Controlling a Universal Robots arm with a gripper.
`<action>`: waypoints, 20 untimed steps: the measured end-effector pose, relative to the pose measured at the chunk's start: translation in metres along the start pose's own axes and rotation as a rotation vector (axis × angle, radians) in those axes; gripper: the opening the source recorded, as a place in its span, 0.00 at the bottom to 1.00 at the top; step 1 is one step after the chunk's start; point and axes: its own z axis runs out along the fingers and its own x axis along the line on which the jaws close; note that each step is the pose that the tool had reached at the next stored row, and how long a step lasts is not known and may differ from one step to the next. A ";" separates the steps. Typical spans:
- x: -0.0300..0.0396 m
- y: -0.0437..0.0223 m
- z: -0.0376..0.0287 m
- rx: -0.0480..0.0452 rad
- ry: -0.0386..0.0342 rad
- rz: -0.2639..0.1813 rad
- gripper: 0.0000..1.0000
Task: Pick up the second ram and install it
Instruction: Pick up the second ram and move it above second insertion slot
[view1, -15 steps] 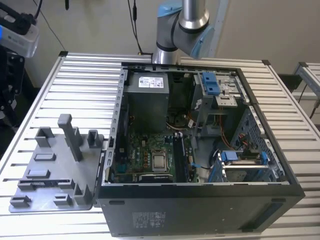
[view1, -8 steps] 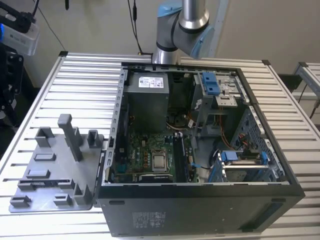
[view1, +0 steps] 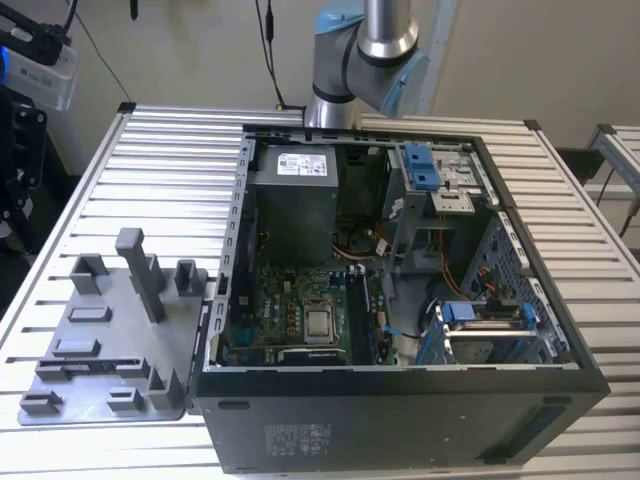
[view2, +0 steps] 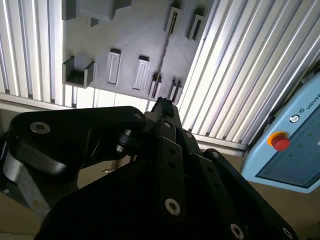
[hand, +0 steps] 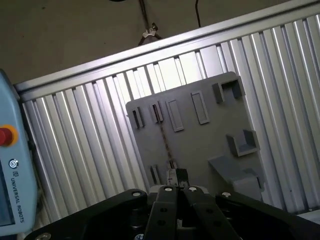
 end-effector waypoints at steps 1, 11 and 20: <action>0.0000 0.0000 0.0000 0.0000 -0.0003 0.000 0.11; 0.0000 0.0000 0.0000 -0.0007 -0.0024 0.000 0.41; 0.0000 0.0000 0.0000 -0.0015 -0.0051 0.000 0.48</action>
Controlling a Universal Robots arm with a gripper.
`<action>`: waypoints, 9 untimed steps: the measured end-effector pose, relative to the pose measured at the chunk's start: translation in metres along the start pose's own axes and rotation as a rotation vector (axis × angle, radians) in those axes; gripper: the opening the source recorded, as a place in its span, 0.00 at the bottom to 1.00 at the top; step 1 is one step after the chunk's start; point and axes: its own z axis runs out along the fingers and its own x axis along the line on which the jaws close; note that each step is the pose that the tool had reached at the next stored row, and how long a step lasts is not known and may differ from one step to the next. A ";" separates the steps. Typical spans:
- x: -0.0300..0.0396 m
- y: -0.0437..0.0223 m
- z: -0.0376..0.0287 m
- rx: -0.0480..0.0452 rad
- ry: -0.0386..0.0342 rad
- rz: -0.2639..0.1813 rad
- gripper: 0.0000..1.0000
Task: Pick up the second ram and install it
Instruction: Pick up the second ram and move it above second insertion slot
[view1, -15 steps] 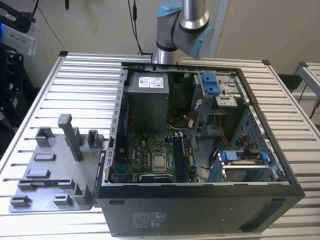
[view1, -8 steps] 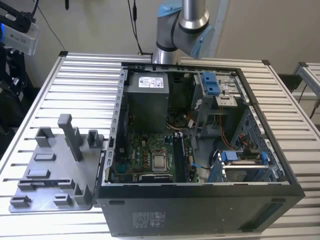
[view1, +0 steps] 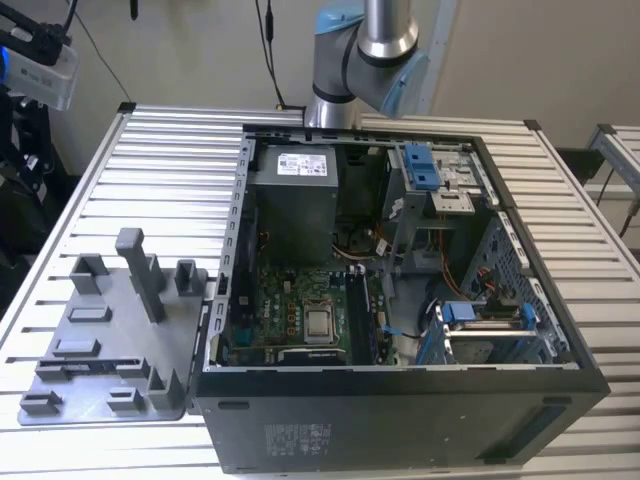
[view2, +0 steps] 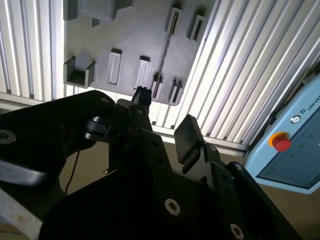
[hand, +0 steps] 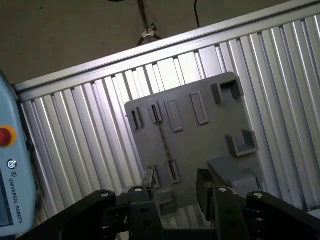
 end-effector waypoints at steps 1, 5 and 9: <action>0.0000 0.0000 0.0000 -0.0001 -0.0002 0.000 0.48; 0.0000 0.0000 0.0003 -0.0002 -0.0004 0.000 0.48; 0.0000 -0.0001 0.0027 0.0008 -0.0009 0.000 0.48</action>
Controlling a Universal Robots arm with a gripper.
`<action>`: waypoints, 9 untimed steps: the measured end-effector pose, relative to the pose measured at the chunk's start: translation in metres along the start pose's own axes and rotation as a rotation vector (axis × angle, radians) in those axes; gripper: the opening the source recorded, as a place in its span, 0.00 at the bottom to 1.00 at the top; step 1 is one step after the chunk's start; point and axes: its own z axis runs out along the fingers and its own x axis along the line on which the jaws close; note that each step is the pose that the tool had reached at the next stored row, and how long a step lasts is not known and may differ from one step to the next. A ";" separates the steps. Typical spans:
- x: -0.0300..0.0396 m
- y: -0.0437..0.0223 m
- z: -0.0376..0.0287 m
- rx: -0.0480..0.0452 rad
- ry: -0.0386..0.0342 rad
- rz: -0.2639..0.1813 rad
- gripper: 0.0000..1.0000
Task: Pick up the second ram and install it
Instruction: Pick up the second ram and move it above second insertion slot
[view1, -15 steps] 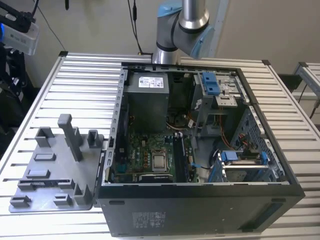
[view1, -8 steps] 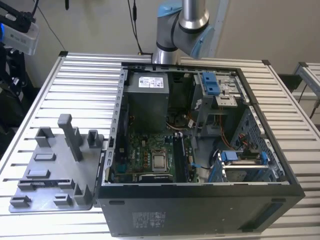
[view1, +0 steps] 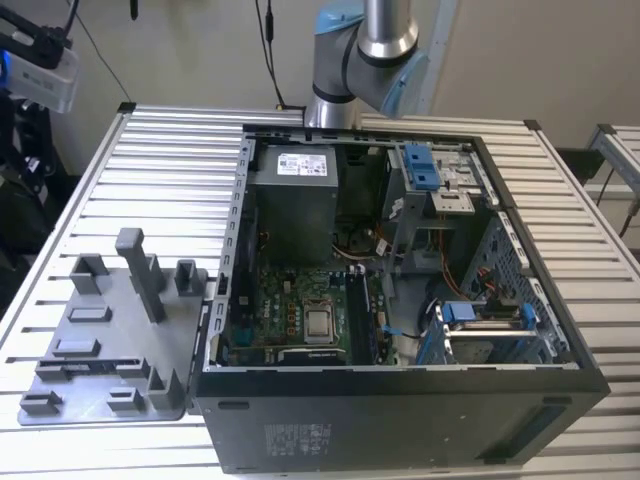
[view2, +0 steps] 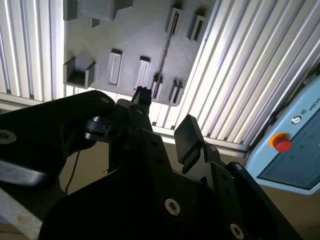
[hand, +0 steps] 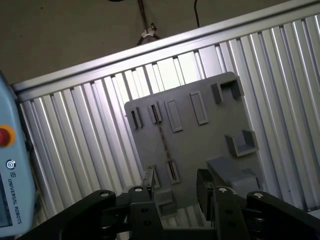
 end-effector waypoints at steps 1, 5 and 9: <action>0.0000 0.0001 0.0009 0.0003 0.0000 0.000 0.48; 0.0001 0.0003 0.0049 0.0026 -0.0009 0.000 0.48; 0.0001 0.0003 0.0089 0.0009 -0.0103 0.000 0.48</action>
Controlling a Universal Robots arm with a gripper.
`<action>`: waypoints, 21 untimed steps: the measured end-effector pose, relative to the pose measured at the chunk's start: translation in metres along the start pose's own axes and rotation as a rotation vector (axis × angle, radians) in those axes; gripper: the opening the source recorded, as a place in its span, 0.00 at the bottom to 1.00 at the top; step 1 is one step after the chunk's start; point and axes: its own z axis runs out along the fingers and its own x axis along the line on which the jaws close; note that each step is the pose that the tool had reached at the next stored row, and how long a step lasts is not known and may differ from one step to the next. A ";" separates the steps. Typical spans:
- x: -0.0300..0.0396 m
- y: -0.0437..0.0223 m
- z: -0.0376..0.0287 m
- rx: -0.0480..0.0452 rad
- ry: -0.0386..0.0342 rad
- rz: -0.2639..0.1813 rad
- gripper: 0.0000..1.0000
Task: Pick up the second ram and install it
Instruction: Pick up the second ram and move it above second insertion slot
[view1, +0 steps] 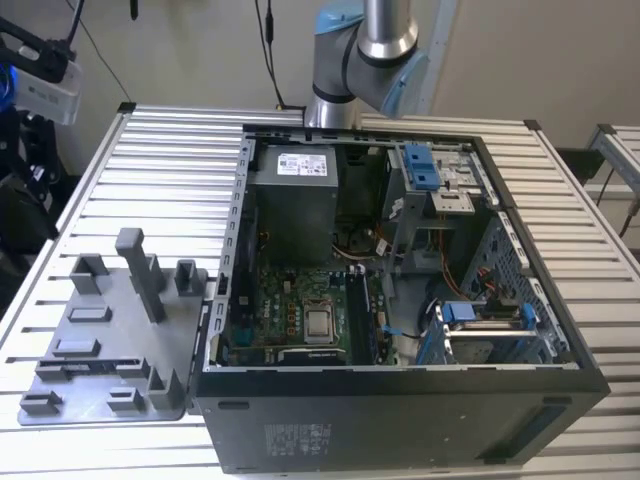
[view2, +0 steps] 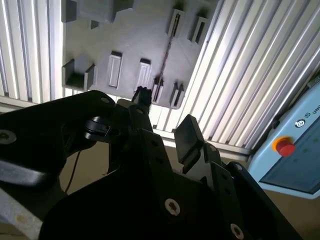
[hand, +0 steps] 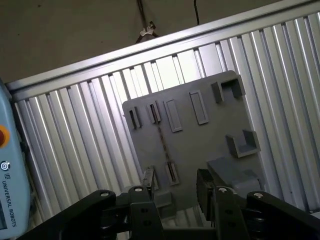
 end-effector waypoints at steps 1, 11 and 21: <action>0.0000 0.0000 0.0008 -0.0021 -0.0069 0.000 0.48; 0.0000 -0.0002 0.0088 -0.0116 -0.0348 -0.055 0.48; 0.0001 -0.0004 0.0161 -0.0082 -0.0290 -0.196 0.48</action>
